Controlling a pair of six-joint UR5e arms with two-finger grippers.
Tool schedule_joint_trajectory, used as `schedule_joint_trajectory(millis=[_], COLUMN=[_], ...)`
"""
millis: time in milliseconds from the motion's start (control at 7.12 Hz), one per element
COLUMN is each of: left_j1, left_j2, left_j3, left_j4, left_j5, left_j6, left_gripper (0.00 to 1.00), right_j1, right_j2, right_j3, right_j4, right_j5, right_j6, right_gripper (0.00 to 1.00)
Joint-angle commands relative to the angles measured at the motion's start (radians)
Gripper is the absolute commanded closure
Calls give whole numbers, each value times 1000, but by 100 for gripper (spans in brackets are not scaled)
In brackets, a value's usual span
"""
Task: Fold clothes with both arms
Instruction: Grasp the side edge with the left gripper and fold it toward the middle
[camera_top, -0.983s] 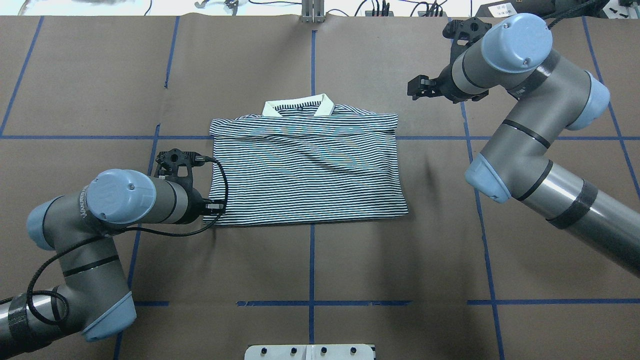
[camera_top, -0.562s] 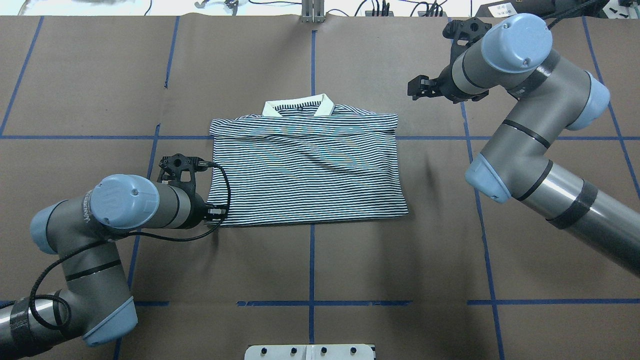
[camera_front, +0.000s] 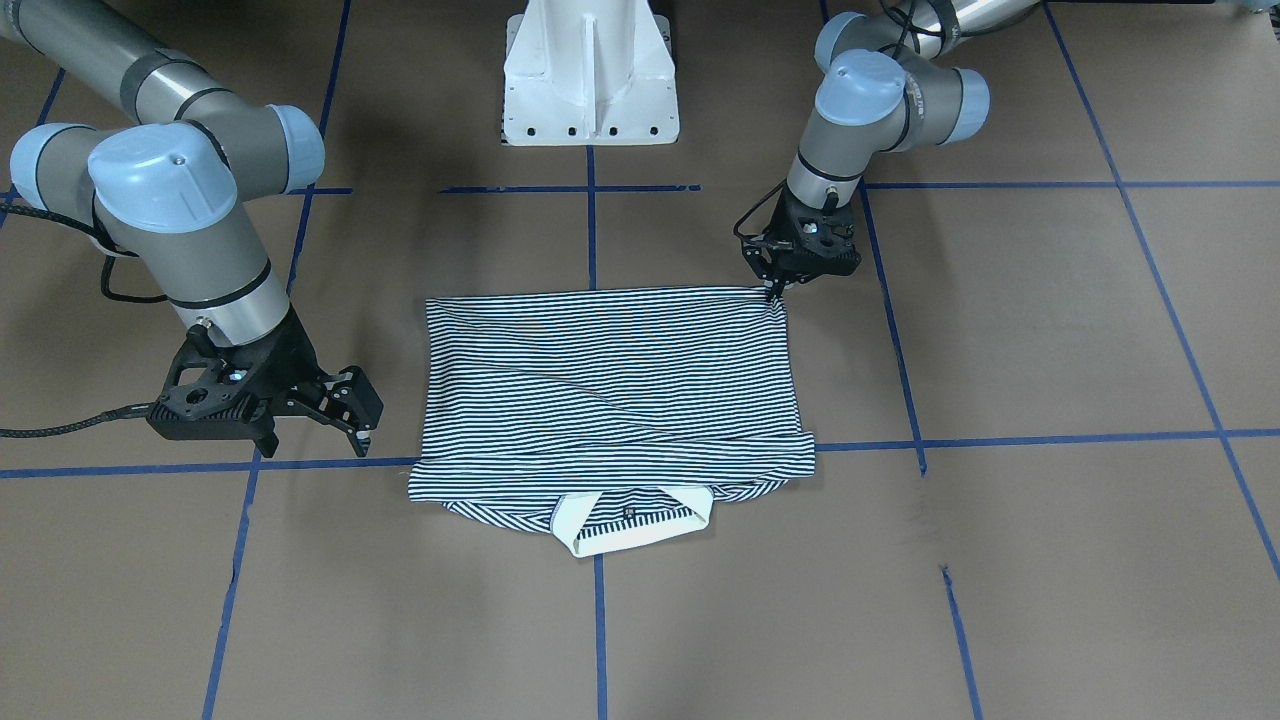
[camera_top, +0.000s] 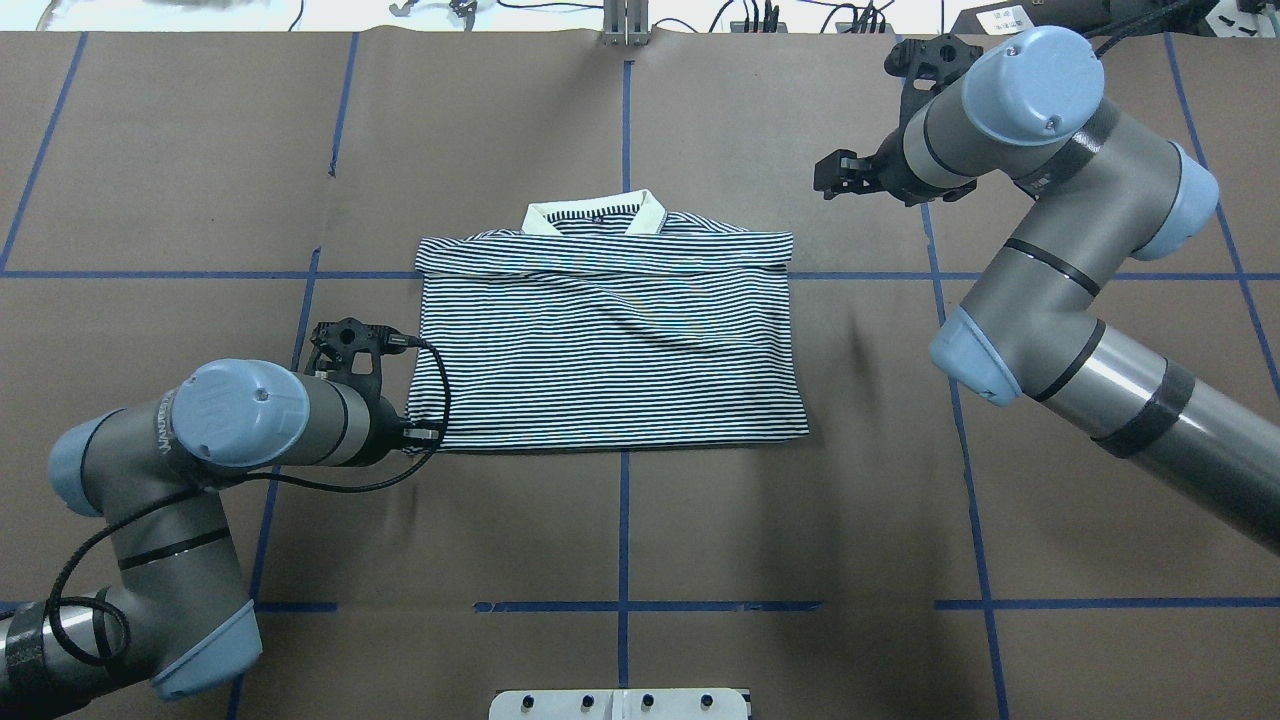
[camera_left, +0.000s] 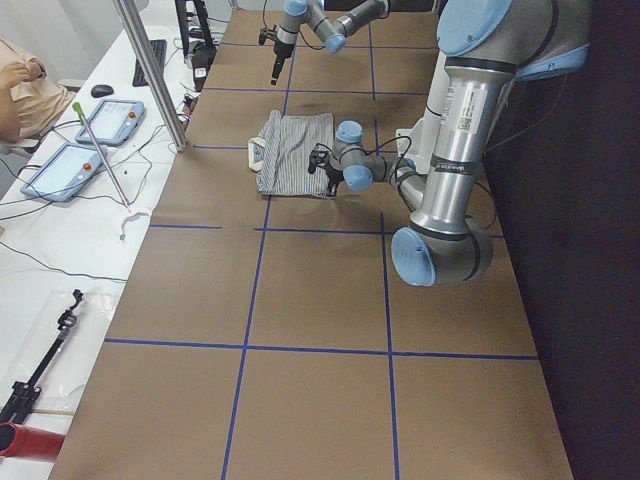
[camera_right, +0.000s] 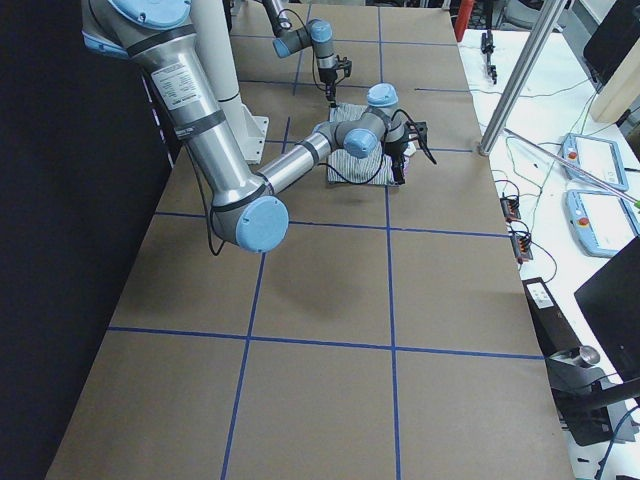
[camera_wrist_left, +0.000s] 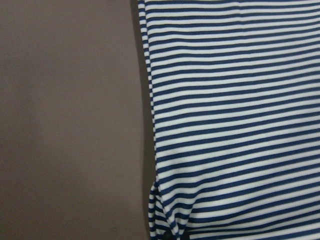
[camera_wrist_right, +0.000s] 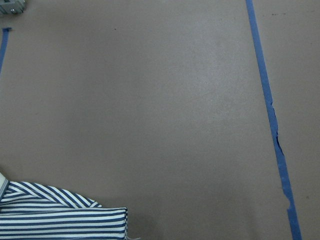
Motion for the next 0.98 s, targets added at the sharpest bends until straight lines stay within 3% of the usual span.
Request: schedule_joint_trajectory(millis=[0,140,421,843], left_j1=[-108,-185,-303,-392], left_j2=[-8,-43,-220,-461], left_j3=[60,126,331,757], left_j4=[-6,-7,-10,-214], left_j5=[31,33,33,82], left_j6=[174,239,311,349], left_gripper=[100,100,100,100], right_j1=[-1,-2,-3,-5], right_j2=[-1,-1,-1,0], right_j3=[-3,-3,-6,-8], right_j4=[-1,1,1,1], right_j5=[-1,-1,-1,-1], right_j6=[0,2,2,8], right_gripper=[0,0,0,0])
